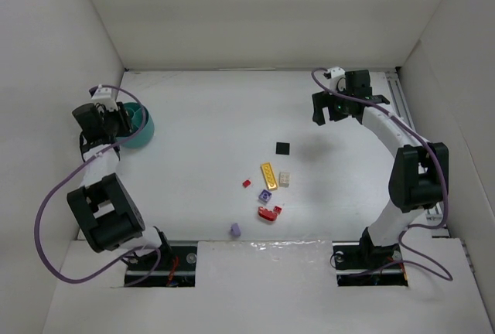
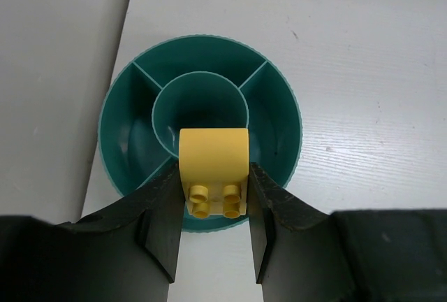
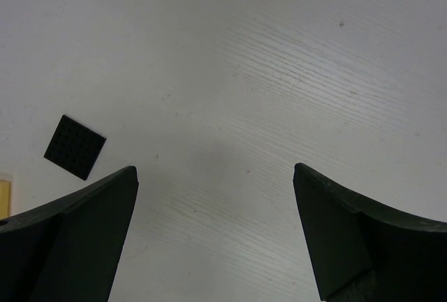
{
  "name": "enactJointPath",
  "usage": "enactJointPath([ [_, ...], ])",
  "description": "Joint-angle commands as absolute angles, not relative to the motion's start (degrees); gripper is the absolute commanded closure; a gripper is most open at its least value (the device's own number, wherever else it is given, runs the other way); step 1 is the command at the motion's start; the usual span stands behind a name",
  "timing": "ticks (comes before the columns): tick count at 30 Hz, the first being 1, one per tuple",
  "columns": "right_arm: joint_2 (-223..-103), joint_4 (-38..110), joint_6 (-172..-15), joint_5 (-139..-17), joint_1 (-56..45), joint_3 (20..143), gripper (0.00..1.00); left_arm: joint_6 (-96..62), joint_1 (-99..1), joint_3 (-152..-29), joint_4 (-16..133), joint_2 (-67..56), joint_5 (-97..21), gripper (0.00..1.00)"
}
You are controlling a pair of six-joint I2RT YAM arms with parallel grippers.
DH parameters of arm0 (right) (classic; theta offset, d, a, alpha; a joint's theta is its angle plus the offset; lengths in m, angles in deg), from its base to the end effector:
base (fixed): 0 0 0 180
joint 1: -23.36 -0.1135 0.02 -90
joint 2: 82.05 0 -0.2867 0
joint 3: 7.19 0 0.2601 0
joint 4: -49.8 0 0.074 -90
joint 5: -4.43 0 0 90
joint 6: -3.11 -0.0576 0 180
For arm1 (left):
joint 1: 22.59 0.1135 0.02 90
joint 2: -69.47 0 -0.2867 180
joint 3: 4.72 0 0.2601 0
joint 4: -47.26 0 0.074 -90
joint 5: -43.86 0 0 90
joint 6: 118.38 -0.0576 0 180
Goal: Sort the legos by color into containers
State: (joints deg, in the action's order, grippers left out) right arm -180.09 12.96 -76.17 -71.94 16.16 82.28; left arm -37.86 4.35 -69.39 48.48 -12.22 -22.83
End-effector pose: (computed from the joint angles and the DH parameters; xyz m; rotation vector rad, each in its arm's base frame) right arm 0.4036 0.0647 0.2661 -0.4789 2.2996 0.2507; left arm 0.3204 0.1373 0.2813 -0.0079 1.8627 0.0555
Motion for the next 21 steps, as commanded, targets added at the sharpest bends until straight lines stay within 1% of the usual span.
enactJointPath([
  [1, -180.49, 15.28, -76.52, -70.8, 15.81, 84.98, 0.03, -37.26, 4.31, -68.86, 45.74, -13.14, -22.76, 0.9],
  [8, -181.01, 15.28, -76.52, -70.27, 15.81, 84.98, 0.03, -37.26, 4.31, -69.38, 45.21, -14.2, -23.81, 0.89],
  [10, -181.02, 15.28, -76.52, -70.27, 15.81, 84.98, 0.03, -37.26, 4.31, -69.38, 45.21, -14.2, -24.34, 0.86],
  [11, -181.02, 15.28, -76.52, -70.27, 15.81, 84.98, 0.03, -37.26, 4.31, -68.86, 45.21, -14.2, -24.34, 0.81],
  [12, -181.02, 15.28, -76.52, -70.27, 15.81, 84.98, 0.03, -37.26, 4.31, -68.86, 45.21, -14.2, -24.34, 0.66],
  [13, -181.02, 15.28, -76.52, -70.27, 15.81, 85.51, 0.03, -37.26, 4.31, -68.86, 45.21, -14.2, -24.34, 0.6],
  [15, -181.54, 15.28, -76.52, -70.27, 15.81, 85.51, 0.03, -36.65, 4.31, -68.86, 45.74, -14.2, -24.34, 0.5],
  [16, -181.54, 15.28, -76.52, -70.27, 15.81, 85.51, 0.03, -36.65, 4.31, -68.86, 45.74, -14.2, -24.34, 0.43],
  [18, -181.54, 15.28, -76.52, -70.27, 15.81, 85.51, 0.03, -36.64, 4.31, -68.86, 45.74, -12.89, -24.34, 0.41],
  [20, -181.54, 15.28, -76.52, -70.27, 15.81, 85.51, 0.03, -36.64, 4.31, -68.86, 46.26, -11.66, -23.73, 0.41],
  [21, -181.54, 15.28, -76.52, -70.27, 15.81, 85.51, 0.03, -37.34, 4.31, -69.38, 47.05, -10.95, -21.55, 0.41],
])
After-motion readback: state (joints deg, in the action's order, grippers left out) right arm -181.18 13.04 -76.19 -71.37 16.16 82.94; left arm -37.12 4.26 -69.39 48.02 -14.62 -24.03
